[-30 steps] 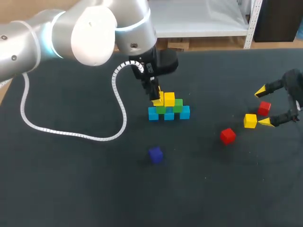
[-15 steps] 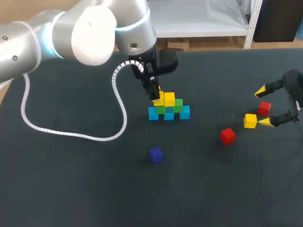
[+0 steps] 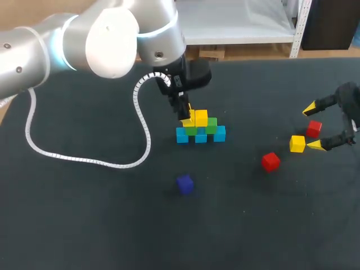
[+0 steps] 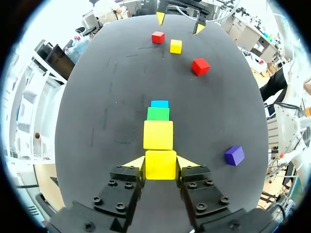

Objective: Place the blue cubes, place green cubes on the blue cubes, place the yellow cubes on the green cubes, then place the red cubes on the yellow cubes, and place purple cube on the red cubes.

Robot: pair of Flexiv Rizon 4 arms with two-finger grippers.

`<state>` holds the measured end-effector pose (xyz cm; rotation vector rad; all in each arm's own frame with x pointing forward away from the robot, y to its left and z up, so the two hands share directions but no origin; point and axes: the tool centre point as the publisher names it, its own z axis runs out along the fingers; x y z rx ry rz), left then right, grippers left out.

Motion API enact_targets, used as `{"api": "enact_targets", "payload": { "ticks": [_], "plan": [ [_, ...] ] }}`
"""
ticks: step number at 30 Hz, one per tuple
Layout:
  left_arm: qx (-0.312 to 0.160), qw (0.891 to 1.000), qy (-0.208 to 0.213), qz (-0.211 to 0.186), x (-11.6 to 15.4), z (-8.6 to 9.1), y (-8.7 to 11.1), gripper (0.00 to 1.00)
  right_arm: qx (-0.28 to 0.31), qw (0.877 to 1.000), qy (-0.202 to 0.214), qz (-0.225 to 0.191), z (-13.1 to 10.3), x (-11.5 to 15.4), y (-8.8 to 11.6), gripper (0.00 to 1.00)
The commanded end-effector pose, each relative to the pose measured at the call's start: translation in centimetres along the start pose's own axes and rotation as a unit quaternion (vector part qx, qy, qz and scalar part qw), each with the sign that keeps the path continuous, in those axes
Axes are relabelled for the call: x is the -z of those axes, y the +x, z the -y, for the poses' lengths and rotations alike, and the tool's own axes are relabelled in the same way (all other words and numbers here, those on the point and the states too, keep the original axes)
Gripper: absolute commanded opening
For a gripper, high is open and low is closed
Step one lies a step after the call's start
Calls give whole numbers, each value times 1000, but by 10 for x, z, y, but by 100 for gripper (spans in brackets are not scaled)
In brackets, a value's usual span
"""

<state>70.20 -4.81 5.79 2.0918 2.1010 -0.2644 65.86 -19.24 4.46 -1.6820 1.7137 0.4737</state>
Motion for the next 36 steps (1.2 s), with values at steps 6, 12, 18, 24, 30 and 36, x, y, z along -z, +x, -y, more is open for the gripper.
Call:
{"api": "enact_targets", "payload": {
  "ticks": [6, 12, 18, 24, 30, 36],
  "plan": [
    [0, 1000, 2, -2, 0, -4, -1, 11, 1, 1000, 0, 2, 0, -1, 1, 100],
    [0, 1000, 0, -1, 1, -5, 0, 31, 1, 1000, 0, 2, 0, -1, 1, 100],
    [-1, 1000, 1, -2, 1, -4, -1, 31, 1, 1000, 0, 2, 0, -1, 1, 100],
    [0, 1000, 3, -2, 0, -3, 0, 34, 1, 1000, 0, 2, 0, -1, 1, 100],
    [2, 1000, 4, -3, -1, -3, 1, 37, 1, 1000, 0, 2, 0, -1, 1, 100],
    [3, 1000, 4, -5, -1, -3, 1, 41, 1, 1000, 0, 2, 0, -1, 1, 100]
  ]
}}
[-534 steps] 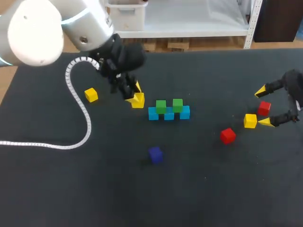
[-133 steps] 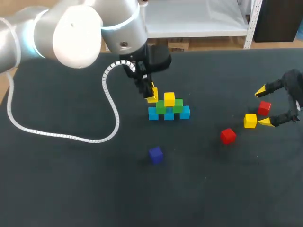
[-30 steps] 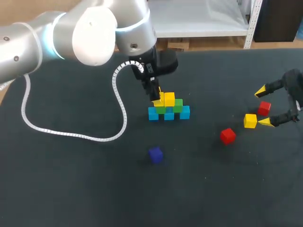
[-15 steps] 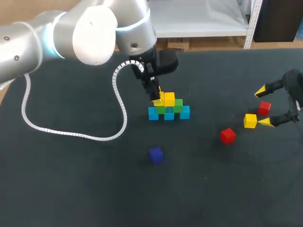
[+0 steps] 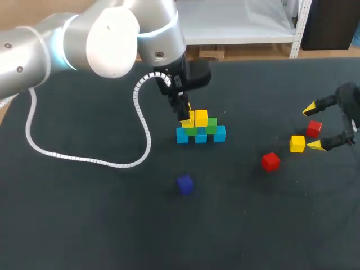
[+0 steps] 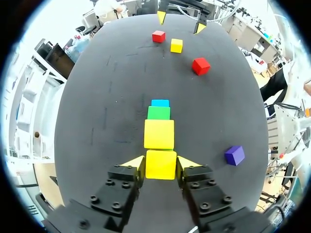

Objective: Place the blue cubes, place green cubes on the blue cubes, place the yellow cubes on the green cubes, then place the red cubes on the yellow cubes, and place purple cube on the red cubes.

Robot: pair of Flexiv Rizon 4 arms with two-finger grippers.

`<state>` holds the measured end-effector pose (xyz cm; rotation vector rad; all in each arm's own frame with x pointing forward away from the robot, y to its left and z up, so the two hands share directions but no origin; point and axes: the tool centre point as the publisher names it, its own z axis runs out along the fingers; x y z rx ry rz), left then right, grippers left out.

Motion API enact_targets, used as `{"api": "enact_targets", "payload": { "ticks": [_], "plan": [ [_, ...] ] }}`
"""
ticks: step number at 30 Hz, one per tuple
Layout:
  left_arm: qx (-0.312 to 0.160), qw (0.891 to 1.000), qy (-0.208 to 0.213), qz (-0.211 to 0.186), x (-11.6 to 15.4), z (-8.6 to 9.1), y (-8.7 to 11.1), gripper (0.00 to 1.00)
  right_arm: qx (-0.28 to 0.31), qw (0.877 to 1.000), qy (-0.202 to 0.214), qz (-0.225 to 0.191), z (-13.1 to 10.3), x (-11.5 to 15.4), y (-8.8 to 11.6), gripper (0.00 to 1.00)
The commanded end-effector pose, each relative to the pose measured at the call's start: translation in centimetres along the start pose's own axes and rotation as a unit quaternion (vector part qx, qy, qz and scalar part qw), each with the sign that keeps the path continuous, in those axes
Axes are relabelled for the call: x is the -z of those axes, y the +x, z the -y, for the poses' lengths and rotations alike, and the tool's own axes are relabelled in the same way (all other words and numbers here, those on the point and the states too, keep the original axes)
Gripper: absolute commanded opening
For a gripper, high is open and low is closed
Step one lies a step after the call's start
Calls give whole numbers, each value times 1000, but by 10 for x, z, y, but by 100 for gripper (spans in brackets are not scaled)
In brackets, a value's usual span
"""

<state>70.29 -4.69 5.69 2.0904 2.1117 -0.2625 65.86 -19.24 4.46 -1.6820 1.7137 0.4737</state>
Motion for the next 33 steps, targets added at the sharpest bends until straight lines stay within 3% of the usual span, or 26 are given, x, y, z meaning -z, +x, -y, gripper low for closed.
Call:
{"api": "enact_targets", "payload": {
  "ticks": [1, 28, 32, 33],
  "plan": [
    [0, 1000, 3, -2, 0, -3, 0, 41, 1, 1000, 0, 2, 0, -1, 1, 100],
    [1, 1000, 3, 1, 0, -6, -3, 40, 1, 1000, 0, 2, 0, -1, 1, 100],
    [2, 1000, 5, 1, 0, -5, -2, 42, 1, 1000, 0, 2, 0, -1, 1, 100],
    [2, 1000, 6, -1, 0, -5, -1, 46, 1, 1000, 0, 2, 0, -1, 1, 100]
  ]
}}
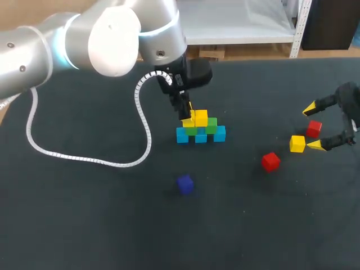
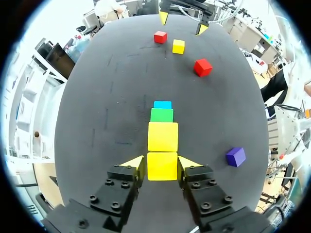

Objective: Place the blue cubes, place green cubes on the blue cubes, place the yellow cubes on the green cubes, then place the red cubes on the yellow cubes, and place purple cube on the red cubes.

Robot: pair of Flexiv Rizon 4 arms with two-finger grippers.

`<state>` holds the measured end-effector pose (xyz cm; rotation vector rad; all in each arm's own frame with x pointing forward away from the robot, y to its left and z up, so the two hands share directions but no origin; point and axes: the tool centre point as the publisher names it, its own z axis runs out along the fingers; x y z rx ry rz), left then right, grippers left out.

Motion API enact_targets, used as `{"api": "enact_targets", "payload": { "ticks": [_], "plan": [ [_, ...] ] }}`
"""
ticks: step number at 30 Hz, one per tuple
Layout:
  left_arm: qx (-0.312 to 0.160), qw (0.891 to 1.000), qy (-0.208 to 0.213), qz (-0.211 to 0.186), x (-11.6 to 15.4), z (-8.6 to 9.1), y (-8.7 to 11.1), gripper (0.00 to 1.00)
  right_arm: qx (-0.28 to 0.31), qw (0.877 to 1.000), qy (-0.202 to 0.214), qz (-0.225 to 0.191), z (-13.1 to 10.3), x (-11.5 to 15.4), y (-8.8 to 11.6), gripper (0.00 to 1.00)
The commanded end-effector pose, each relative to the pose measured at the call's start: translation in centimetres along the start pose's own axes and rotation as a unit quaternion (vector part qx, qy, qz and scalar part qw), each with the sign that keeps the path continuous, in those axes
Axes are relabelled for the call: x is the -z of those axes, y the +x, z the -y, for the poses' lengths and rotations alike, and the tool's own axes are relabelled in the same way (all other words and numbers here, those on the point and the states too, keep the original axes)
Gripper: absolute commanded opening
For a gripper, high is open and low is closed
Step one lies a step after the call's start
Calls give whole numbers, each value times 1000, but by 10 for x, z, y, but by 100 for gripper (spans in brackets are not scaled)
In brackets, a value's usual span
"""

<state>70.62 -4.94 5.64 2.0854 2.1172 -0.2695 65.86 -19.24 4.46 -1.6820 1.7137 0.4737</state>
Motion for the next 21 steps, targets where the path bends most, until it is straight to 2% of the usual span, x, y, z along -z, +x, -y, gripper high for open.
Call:
{"api": "enact_targets", "payload": {
  "ticks": [1, 3, 10, 14, 16, 21],
  "plan": [
    [-1, 1000, 5, -2, 1, -1, 2, 59, 1, 1000, 0, 2, 0, -1, 1, 100],
    [0, 1000, 7, -5, 1, 0, 4, 100, 1, 1000, 0, 2, 0, -1, 1, 100],
    [4, 1000, 0, 15, 19, 3, 8, 100, 1, 1000, 0, 2, 0, -1, 1, 100],
    [0, 998, -4, 63, 43, 6, 13, 100, 1, 1000, 0, 2, 0, -1, 1, 100],
    [6, 995, 4, 103, 56, 7, 20, 100, 1, 1000, 0, 2, 0, -1, 1, 100],
    [-14, 992, -1, 122, 76, 17, 45, 100, 1, 1000, 0, 2, 0, -1, 1, 100]
  ]
}}
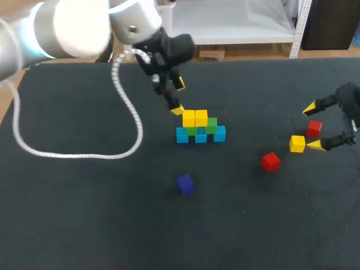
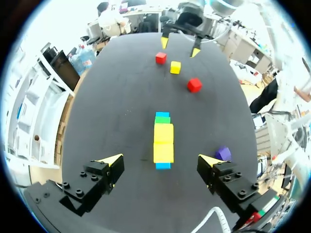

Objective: Place the blue cubes, place green cubes on the blue cubes, place the yellow cubes on the green cubes, then place the red cubes on the yellow cubes, and place purple cube on the red cubes.

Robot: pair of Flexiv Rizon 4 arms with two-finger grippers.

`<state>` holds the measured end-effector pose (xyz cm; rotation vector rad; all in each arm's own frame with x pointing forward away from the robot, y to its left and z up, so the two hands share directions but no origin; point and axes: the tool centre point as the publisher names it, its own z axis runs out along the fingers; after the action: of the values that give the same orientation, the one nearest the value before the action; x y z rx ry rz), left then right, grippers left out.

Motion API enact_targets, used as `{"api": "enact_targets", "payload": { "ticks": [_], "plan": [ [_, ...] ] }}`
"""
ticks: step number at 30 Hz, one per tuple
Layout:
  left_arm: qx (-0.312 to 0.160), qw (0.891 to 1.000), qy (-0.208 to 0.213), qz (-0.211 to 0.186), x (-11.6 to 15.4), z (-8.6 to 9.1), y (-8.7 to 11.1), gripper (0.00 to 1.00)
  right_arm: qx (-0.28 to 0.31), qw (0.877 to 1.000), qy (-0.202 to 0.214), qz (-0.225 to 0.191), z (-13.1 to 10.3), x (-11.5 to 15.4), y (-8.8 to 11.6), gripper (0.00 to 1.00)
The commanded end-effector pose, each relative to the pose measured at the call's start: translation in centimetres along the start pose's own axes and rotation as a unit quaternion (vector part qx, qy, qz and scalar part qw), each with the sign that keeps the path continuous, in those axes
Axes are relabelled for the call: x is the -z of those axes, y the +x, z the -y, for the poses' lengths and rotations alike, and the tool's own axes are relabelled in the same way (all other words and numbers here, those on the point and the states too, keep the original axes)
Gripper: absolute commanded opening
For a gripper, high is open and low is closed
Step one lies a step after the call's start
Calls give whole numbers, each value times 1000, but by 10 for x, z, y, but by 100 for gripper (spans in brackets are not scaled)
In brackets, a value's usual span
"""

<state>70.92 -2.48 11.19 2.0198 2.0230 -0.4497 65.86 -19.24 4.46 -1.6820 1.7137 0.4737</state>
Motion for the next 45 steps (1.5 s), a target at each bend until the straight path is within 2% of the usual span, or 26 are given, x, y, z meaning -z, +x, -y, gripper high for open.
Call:
{"api": "enact_targets", "payload": {
  "ticks": [1, 10, 19, 26, 33, 37, 45],
  "plan": [
    [-14, 999, -14, 45, 24, 23, 37, 100, 1, 1000, 0, 2, 0, -1, 1, 100],
    [10, 997, -16, 76, 59, 42, 92, 100, 1, 1000, 0, 2, 0, -1, 1, 100],
    [42, 994, -40, 88, 90, 49, 144, 100, 1, 1000, 0, 2, 0, -1, 1, 100],
    [65, 990, -54, 115, 108, 54, 177, 100, 1, 1000, 0, 2, 0, -1, 1, 100],
    [57, 990, -55, 120, 116, 58, 191, 100, 1, 1000, 0, 2, 0, -1, 1, 100],
    [25, 991, -48, 124, 120, 61, 188, 100, 1, 1000, 0, 2, 0, -1, 1, 100],
    [25, 991, -48, 124, 120, 61, 188, 100, 12, 1000, 8, 7, 2, 2, 3, 100]
  ]
}}
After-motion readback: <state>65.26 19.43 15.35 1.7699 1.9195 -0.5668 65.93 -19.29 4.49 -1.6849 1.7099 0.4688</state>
